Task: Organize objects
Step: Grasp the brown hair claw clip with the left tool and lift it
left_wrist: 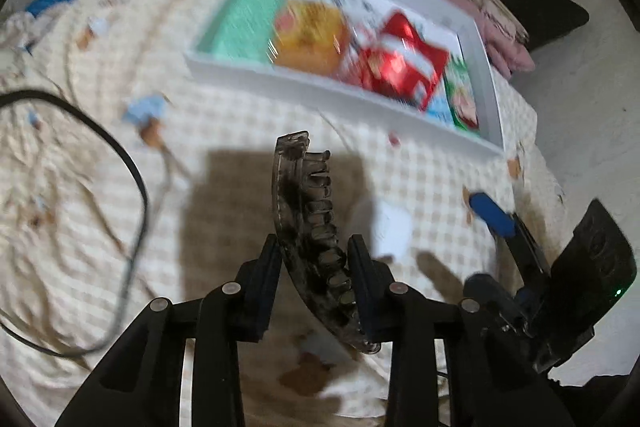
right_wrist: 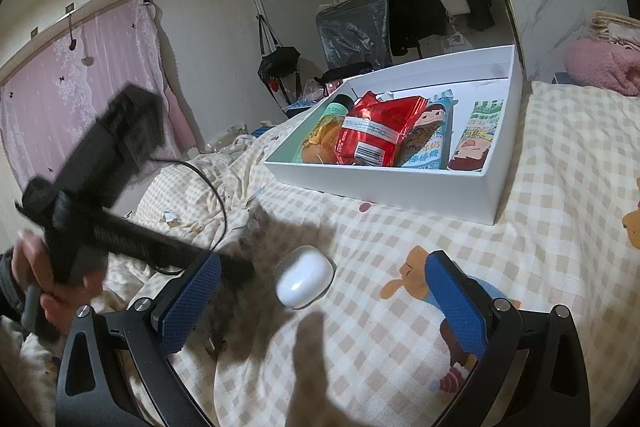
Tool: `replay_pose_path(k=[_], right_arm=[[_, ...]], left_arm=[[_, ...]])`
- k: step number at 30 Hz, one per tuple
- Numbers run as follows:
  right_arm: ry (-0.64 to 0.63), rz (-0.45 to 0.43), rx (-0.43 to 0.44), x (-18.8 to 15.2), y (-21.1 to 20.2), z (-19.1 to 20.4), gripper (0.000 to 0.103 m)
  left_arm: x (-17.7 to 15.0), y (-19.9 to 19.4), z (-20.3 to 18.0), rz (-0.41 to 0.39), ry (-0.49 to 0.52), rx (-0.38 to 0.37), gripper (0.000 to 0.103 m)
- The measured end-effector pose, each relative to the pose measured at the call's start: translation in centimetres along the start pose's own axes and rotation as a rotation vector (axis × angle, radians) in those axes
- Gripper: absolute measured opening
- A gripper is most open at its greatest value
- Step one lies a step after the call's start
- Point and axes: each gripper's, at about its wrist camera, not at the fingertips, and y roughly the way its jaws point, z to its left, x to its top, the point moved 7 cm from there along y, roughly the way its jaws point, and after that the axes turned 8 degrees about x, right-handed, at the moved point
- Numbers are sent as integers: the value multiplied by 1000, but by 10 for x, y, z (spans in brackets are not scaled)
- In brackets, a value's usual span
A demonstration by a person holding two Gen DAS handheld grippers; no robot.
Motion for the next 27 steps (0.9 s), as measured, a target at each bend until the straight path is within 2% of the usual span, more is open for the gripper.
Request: replay_pose_path(k=[3,9,20,23,27], right_arm=[[0,2,0,0,-1,0,102],[0,2,0,0,0,0,102],[1,7,0,-1,-1,0,102],[1,6,0,-1,-1,0,102],[1,7,0,-1,-1,0,102]], left_arm=[[1,-6,22,-17,-4,31,37],[-20,45,35,110,-5,24,37],[-29,53,34,88,65,89,38],[-30,49,36,63,58,75,38],[-28,34,33,-18,70,28,36]])
